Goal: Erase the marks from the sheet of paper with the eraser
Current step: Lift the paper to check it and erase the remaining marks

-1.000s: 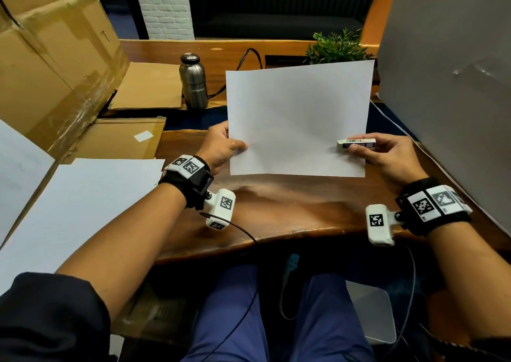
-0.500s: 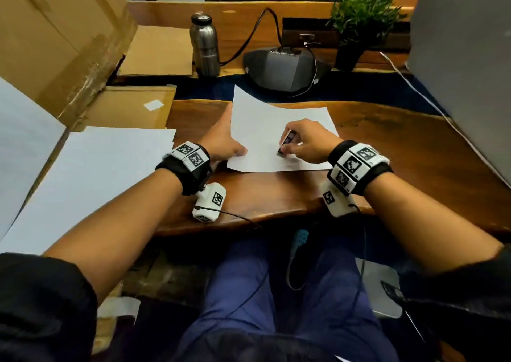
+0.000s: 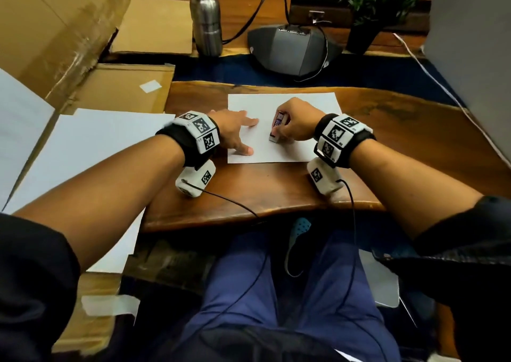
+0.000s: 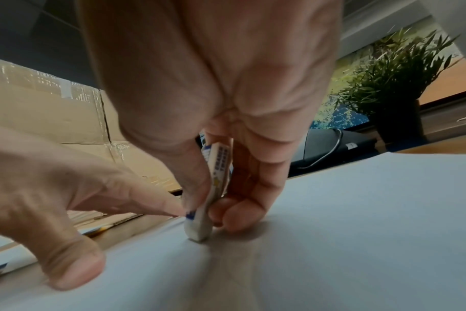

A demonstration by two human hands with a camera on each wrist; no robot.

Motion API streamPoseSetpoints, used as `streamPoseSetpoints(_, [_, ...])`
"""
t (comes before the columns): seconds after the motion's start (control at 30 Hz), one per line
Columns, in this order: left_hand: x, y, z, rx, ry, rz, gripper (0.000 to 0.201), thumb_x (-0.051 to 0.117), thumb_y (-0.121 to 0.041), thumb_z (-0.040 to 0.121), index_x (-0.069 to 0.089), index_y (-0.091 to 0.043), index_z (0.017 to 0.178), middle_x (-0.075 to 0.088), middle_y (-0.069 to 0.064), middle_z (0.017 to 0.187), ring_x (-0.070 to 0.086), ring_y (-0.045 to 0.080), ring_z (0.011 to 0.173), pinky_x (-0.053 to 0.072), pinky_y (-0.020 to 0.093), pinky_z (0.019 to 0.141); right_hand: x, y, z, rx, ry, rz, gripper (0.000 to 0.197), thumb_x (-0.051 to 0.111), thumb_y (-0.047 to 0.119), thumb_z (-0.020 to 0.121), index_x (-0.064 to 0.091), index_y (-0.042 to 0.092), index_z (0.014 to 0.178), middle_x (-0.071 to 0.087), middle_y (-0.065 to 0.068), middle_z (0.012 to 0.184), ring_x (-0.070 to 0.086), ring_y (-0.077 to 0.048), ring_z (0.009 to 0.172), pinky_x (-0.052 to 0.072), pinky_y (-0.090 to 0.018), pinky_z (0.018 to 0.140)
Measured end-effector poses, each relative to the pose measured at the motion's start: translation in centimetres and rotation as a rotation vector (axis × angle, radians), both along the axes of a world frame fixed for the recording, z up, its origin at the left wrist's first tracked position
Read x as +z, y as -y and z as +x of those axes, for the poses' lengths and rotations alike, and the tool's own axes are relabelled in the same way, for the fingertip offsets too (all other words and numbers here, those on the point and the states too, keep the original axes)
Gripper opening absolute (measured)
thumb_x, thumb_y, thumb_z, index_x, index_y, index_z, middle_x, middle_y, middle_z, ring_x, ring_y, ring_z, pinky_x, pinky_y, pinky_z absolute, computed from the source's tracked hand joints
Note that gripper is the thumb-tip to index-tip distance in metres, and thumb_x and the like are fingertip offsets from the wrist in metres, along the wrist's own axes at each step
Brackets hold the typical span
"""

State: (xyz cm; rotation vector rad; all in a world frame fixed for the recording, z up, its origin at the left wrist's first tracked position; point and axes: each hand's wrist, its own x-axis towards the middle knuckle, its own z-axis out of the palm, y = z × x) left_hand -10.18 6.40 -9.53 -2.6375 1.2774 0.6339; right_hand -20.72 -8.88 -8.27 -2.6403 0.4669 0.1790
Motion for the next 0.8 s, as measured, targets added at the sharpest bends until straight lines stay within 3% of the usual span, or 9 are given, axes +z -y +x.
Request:
streamPoseSetpoints(0.17, [-0.6, -0.3, 0.8, -0.041, -0.004, 0.035, 0.096, 0.063, -0.065, 0.080, 0.007, -0.040, 0.154, -0.001, -0.003, 0.165, 0.011, 0.029, 0.150, 0.014, 0.058, 0.117, -0.1, -0.6, 0.5, 0.120, -0.106, -0.006, 0.023, 0.072, 0.028, 0.088, 0.068, 0.011, 0.104, 0.067, -0.005, 0.099, 0.062, -0.021, 0.088, 0.051, -0.030, 0.077])
streamPoseSetpoints(0.3, [-0.6, -0.3, 0.9, -0.054, -0.014, 0.057, 0.096, 0.061, -0.066, 0.081, 0.004, -0.041, 0.154, -0.004, -0.003, 0.165, 0.007, 0.029, 0.150, 0.011, 0.062, 0.116, -0.1, 0.2, 0.6, -0.012, -0.030, 0.049, 0.020, 0.073, 0.023, 0.087, 0.067, 0.010, 0.102, 0.070, -0.010, 0.099, 0.067, -0.024, 0.088, 0.057, -0.034, 0.080])
streamPoseSetpoints(0.37, [-0.5, -0.4, 0.9, -0.057, -0.023, 0.056, 0.096, 0.061, -0.065, 0.081, 0.004, -0.040, 0.154, -0.005, -0.003, 0.165, 0.006, 0.028, 0.151, 0.011, 0.062, 0.116, -0.2, 0.1, 0.4, 0.049, -0.055, 0.047, 0.018, 0.073, 0.024, 0.087, 0.068, 0.012, 0.099, 0.070, -0.008, 0.097, 0.067, -0.024, 0.088, 0.058, -0.037, 0.082])
streamPoseSetpoints(0.47, [-0.5, -0.4, 0.9, -0.073, -0.032, 0.051, 0.097, 0.061, -0.065, 0.081, 0.002, -0.039, 0.154, -0.006, -0.002, 0.165, 0.006, 0.027, 0.151, 0.015, 0.060, 0.117, 0.5, -0.5, 0.2, 0.163, -0.158, 0.013, 0.017, 0.073, 0.026, 0.087, 0.069, 0.013, 0.096, 0.071, -0.004, 0.092, 0.065, -0.018, 0.081, 0.055, -0.031, 0.079])
streamPoseSetpoints(0.57, [-0.3, -0.4, 1.0, -0.086, -0.036, 0.055, 0.101, 0.061, -0.066, 0.081, -0.001, -0.035, 0.155, -0.008, -0.001, 0.164, 0.004, 0.025, 0.151, 0.016, 0.056, 0.118, 1.1, -0.5, 1.9, 0.055, -0.047, 0.026, 0.023, 0.074, 0.023, 0.086, 0.070, 0.009, 0.104, 0.071, -0.007, 0.097, 0.067, -0.021, 0.087, 0.057, -0.033, 0.082])
streamPoseSetpoints(0.67, [-0.4, -0.6, 1.2, -0.091, -0.048, 0.058, 0.106, 0.060, -0.065, 0.083, -0.005, -0.024, 0.156, -0.011, 0.001, 0.164, 0.000, 0.022, 0.151, 0.011, 0.045, 0.121, 0.9, -1.4, 3.8, 0.021, 0.010, -0.003, 0.026, 0.075, 0.022, 0.085, 0.071, 0.008, 0.106, 0.071, -0.008, 0.099, 0.067, -0.022, 0.089, 0.055, -0.031, 0.077])
streamPoseSetpoints(0.8, [-0.7, -0.4, 1.6, -0.107, -0.052, 0.078, 0.109, 0.058, -0.068, 0.082, -0.007, -0.022, 0.156, -0.013, 0.001, 0.164, -0.003, 0.022, 0.151, 0.010, 0.045, 0.120, -0.1, -1.8, 4.5, 0.033, 0.030, -0.012, 0.024, 0.073, 0.021, 0.088, 0.069, 0.009, 0.108, 0.067, -0.006, 0.100, 0.061, -0.019, 0.088, 0.050, -0.027, 0.074])
